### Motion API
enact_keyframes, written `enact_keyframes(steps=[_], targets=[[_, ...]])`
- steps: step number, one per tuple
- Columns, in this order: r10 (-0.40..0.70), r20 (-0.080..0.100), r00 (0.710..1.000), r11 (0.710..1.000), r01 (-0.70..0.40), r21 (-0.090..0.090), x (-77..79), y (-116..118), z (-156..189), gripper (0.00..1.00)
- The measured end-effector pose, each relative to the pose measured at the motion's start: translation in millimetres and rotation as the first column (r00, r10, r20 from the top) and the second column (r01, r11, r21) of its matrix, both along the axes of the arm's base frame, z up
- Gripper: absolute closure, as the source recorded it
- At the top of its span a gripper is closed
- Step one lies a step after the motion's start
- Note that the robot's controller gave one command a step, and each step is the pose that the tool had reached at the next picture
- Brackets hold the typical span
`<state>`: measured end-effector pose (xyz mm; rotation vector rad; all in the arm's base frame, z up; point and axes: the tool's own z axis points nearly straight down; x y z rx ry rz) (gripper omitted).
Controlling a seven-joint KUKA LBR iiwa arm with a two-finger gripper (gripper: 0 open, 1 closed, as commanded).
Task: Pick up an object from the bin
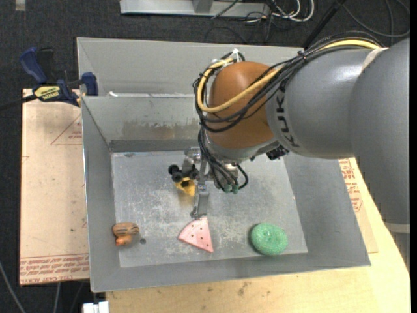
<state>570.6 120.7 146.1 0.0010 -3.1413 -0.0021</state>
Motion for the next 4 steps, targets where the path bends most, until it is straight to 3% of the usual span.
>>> enact_keyframes(steps=[1,3,4], targets=[[-0.003,0.015,1.000,1.000,0.003,0.003,55.0,-9.5,-47.8,0.00],[0.001,0.010,1.000,1.000,-0.001,0.000,75.3,-12.8,-76.3,0.00],[0.344,0.007,0.939,0.939,-0.344,0.000,16.3,20.6,-73.8,1.00]])
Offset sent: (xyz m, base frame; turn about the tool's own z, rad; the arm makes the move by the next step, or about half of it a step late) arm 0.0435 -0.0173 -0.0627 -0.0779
